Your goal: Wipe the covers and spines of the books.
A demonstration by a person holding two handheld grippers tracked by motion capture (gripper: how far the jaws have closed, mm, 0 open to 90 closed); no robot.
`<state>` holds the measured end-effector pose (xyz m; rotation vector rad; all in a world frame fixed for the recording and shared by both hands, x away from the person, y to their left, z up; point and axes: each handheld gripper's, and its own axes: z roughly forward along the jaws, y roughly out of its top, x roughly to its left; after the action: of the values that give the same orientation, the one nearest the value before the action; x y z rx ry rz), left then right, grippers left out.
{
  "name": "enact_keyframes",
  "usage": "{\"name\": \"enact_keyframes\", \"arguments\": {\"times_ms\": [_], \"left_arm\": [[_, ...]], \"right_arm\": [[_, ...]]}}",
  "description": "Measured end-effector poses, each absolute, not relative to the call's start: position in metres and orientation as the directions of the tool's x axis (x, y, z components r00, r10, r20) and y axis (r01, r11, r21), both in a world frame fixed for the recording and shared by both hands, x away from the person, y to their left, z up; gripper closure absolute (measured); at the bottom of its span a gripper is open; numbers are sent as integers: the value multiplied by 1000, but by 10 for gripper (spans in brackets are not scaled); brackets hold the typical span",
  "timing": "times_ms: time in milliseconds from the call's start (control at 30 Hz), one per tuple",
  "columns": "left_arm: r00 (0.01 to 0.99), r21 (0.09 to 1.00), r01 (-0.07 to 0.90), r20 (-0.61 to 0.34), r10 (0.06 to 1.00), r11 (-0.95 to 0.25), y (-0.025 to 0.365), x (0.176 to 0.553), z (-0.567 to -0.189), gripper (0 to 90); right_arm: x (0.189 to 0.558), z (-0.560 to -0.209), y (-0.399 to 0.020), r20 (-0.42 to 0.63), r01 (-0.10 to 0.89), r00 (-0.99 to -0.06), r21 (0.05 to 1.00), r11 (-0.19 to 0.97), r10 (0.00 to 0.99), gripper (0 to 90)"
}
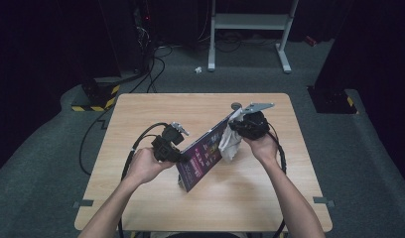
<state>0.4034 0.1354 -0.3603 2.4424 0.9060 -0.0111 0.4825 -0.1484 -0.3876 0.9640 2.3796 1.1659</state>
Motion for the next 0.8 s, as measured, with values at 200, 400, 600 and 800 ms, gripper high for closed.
{"name": "enact_keyframes", "arguments": {"times_ms": [200, 400, 600, 800], "left_arm": [[775, 475, 608, -184, 604, -636, 135, 404, -360, 834], [773, 476, 610, -183, 607, -633, 136, 404, -360, 832], [778, 478, 606, -189, 600, -636, 136, 405, -361, 833], [772, 482, 612, -192, 606, -627, 138, 406, -361, 832]], "right_arm": [[457, -388, -125, -42, 339, -806, 785, 518, 590, 823], [458, -384, -121, -73, 306, -815, 788, 534, 575, 822], [488, -391, -151, -2, 433, -710, 787, 439, 704, 823], [469, -395, -129, -51, 358, -779, 783, 509, 626, 823]]}}
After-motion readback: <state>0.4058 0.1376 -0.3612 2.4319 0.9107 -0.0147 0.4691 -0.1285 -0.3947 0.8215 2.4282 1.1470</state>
